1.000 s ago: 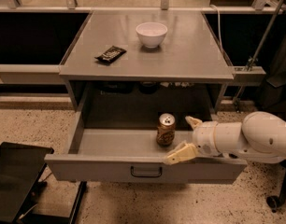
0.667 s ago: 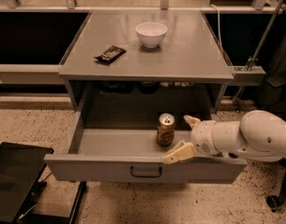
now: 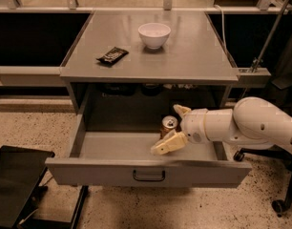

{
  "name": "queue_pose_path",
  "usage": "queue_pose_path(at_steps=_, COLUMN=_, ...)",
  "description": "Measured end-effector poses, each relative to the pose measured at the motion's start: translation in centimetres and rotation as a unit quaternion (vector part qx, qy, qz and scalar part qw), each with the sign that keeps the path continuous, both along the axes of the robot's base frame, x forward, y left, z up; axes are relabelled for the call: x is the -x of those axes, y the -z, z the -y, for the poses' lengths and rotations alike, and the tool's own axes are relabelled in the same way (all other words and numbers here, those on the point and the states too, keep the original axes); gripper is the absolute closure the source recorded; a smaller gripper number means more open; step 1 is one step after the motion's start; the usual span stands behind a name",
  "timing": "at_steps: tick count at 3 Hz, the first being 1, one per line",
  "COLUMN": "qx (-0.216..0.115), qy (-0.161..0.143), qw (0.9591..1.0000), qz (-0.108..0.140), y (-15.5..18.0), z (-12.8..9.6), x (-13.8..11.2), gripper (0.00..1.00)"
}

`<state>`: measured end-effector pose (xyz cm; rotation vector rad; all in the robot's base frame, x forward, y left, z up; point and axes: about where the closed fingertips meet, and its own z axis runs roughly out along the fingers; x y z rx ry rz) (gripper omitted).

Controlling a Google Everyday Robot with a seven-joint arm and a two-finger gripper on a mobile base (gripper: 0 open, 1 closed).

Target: Pick orange can from top drawer and place on counter

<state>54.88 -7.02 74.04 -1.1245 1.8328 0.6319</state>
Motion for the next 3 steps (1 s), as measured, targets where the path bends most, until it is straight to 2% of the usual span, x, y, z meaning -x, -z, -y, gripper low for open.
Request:
queue_pose_path(at_steps=1, qx=0.000, qy=0.000, qw=1.0000, qz=0.000, y=0.0, z=0.0, x=0.0, gripper=0.00)
queue_pose_path(at_steps=2, qx=0.033, qy=0.005, qw=0.9994, qz=0.012, y=0.9, z=-0.3, x=-0.3, gripper=0.00)
queue_pose_path(at_steps=3, qx=0.078, qy=0.036, qw=0.9955, qz=0.039, y=2.7, z=-1.2, x=-2.6, gripper=0.00)
